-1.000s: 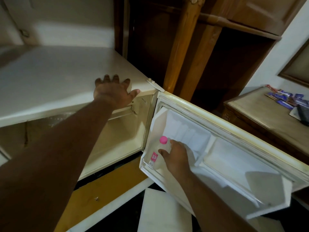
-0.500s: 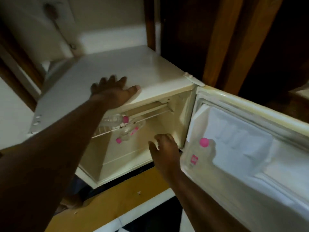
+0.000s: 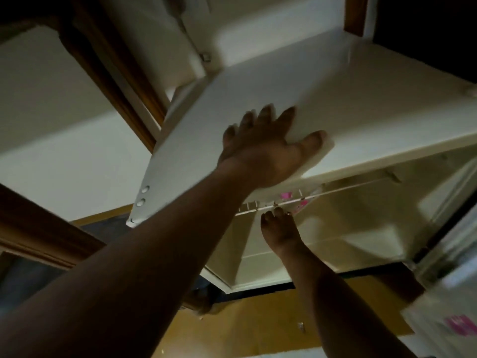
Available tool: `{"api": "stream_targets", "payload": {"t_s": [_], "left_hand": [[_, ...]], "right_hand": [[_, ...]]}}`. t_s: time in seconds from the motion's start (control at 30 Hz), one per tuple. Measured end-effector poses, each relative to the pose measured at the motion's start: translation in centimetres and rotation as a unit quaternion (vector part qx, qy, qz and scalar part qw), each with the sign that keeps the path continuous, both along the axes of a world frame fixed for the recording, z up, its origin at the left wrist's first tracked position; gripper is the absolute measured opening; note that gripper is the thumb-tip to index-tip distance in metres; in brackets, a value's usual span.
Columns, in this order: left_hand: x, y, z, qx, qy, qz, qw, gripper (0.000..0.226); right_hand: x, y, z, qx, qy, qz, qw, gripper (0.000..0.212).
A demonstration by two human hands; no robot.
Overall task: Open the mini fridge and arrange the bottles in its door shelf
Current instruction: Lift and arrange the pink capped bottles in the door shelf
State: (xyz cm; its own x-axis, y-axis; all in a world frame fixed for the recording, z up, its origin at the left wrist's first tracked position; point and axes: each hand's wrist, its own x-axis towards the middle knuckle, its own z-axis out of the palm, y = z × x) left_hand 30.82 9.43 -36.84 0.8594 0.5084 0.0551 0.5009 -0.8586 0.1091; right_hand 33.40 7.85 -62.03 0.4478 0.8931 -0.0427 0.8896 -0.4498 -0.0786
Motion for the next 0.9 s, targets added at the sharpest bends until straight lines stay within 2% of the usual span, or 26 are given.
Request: {"api": "stream_targets", "payload": {"t_s": [0.07, 0.17, 0.23, 0.37, 0.47, 0.53, 0.6, 0.67, 0.77, 0.9], "left_hand": [[0.1, 0.3, -0.1, -0.007, -0.006, 0.001, 1.000, 0.096], [-0.4, 0.2, -0.3, -0.012, -0.004, 0.001, 1.000, 0.095], [-0.4, 0.1, -0.5, -0.017, -0.002, -0.004, 1.000, 0.094], [-0.1, -0.1, -0.2, -0.019, -0.001, 0.000, 1.000, 0.097], [-0.1, -0.3, 0.1, -0.011, 0.010, 0.000, 1.000, 0.096], [-0.1, -0.6, 0.1, 0.006, 0.024, -0.005, 1.000, 0.093], [-0.1, -0.6, 0.2, 0.025, 0.035, -0.008, 0.999, 0.093], [-0.3, -0.3, 0.4, 0.041, 0.031, -0.012, 0.999, 0.095], [-0.5, -0.3, 0.5, 0.061, 0.019, -0.018, 0.998, 0.095], [-0.6, -0.6, 0.5, 0.027, 0.029, -0.008, 0.999, 0.089]], "right_hand": [[0.5, 0.3, -0.6, -0.006, -0.030, 0.006, 1.000, 0.036], [0.3, 0.9, -1.2, -0.017, -0.081, 0.016, 0.996, 0.020], [-0.1, 0.7, -1.5, -0.030, -0.082, 0.030, 0.996, 0.026], [-1.3, -3.5, 0.9, 0.073, -0.108, 0.049, 0.990, 0.013], [-3.0, -7.0, 3.7, 0.182, -0.036, -0.009, 0.983, 0.020], [-3.7, -9.6, 6.0, 0.251, 0.119, -0.122, 0.953, 0.019], [-4.2, -12.5, 8.0, 0.300, 0.217, -0.222, 0.902, 0.013], [-5.0, -15.5, 9.7, 0.341, 0.241, -0.270, 0.868, 0.012], [-6.7, -20.2, 11.9, 0.353, 0.258, -0.295, 0.849, 0.007], [-8.0, -27.0, 14.7, 0.420, 0.219, -0.348, 0.809, 0.023]]}}
